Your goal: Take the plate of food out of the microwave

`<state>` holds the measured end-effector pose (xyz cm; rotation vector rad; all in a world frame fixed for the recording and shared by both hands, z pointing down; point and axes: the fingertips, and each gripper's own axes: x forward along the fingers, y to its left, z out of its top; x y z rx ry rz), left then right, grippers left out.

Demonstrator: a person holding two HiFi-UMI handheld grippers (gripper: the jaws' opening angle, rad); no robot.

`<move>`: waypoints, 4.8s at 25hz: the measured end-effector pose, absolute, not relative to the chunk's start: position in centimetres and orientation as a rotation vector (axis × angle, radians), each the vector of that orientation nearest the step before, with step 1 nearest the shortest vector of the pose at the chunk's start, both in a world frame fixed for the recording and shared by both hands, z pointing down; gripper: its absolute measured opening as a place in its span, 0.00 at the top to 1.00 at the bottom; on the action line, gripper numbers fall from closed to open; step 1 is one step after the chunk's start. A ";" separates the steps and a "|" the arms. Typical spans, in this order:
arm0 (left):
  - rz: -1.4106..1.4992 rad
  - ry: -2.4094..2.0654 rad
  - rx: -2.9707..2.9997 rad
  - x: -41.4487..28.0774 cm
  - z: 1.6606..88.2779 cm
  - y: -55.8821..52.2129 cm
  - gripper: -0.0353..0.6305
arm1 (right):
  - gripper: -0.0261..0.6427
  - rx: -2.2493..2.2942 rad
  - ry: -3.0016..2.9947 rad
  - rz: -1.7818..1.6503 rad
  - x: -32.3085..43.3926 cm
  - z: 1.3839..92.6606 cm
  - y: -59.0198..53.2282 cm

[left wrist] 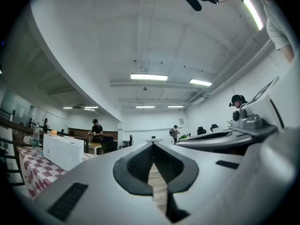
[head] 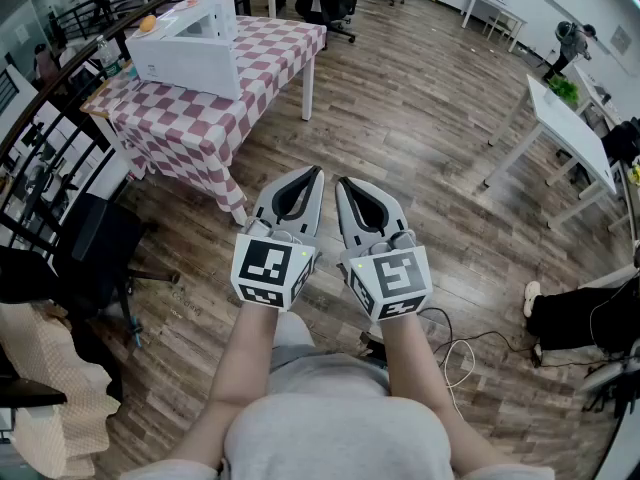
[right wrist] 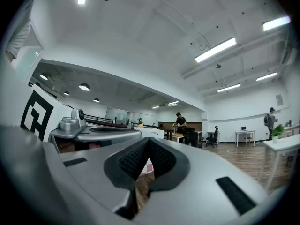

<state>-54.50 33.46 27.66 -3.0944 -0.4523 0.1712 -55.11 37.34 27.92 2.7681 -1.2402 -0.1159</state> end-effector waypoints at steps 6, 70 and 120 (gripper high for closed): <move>0.157 -0.490 -3.090 -50.9 27.5 30.9 0.94 | 0.93 2.804 -1.214 -0.060 -51.6 28.4 34.8; 0.060 0.158 -3.201 -15.6 31.3 11.0 0.94 | 0.93 2.493 -1.822 0.042 -14.6 32.0 14.3; -0.015 0.738 -3.186 6.5 34.7 -11.4 0.94 | 0.93 2.286 -2.055 0.160 9.4 36.1 -8.4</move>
